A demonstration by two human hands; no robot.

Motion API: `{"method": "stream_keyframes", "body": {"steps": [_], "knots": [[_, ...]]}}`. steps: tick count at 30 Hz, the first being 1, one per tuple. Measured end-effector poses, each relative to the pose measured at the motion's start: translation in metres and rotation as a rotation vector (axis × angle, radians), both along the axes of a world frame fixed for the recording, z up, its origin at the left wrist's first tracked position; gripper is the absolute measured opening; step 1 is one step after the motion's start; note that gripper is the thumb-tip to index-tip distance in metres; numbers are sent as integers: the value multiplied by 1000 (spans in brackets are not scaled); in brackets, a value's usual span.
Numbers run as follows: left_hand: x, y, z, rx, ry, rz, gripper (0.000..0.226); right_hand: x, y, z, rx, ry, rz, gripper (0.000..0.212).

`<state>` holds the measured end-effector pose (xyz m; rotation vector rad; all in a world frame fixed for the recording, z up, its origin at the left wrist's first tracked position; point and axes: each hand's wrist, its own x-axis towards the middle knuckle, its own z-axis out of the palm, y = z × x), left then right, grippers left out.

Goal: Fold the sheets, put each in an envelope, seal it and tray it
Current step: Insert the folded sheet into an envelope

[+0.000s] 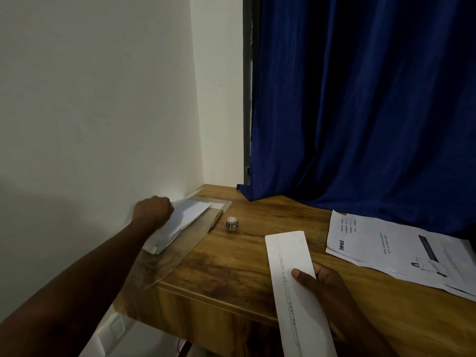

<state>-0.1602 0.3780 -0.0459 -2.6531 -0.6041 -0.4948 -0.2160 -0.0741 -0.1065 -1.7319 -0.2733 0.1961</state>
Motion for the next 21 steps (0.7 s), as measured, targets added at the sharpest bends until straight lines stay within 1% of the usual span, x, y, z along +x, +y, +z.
{"method": "stream_keyframes", "body": {"steps": [1, 3, 7, 10, 11, 12, 13, 14, 15, 16, 17, 18, 19, 20, 21], "knots": [[-3, 1, 10, 6, -42, 9, 29, 0, 0, 0, -4, -4, -4, 15], [-10, 4, 33, -82, -176, -3, 33, 0, 0, -1, -9, -15, -9, 15], [-37, -3, 77, -333, -570, -82, 38, 0, 0, -2, 0, -28, -4, 14], [-61, -23, 93, -612, -809, -253, 39, 1, 0, -1, 11, -42, -7, 24], [-69, -33, 97, -724, -883, -331, 37, 1, 0, -1, 11, -32, -7, 31], [-78, -46, 99, -878, -968, -401, 32, 2, 1, 1, 10, -28, -2, 40], [-85, -61, 100, -1076, -1048, -454, 26, 1, 1, 2, 3, -28, 3, 53], [-92, -77, 99, -1269, -1101, -465, 21, 1, 1, 5, -14, -40, 10, 74], [-98, -97, 94, -1447, -1102, -459, 19, 1, 0, 7, -43, -63, 9, 96], [-104, -118, 87, -1609, -1057, -467, 19, 2, -3, 7, -56, -90, -4, 109], [-110, -140, 78, -1745, -997, -498, 20, 2, -6, 5, -44, -126, -9, 104], [-116, -162, 68, -1867, -937, -532, 21, 1, -9, 3, -12, -163, -10, 84], [-122, -185, 58, -1986, -880, -561, 22, -3, -13, 3, 18, -185, -17, 58], [-128, -206, 47, -2089, -831, -576, 23, -9, -16, 3, 66, -164, -14, 36], [-134, -226, 36, -2172, -786, -577, 25, -16, -19, 4, 128, -105, 1, 31]]}}
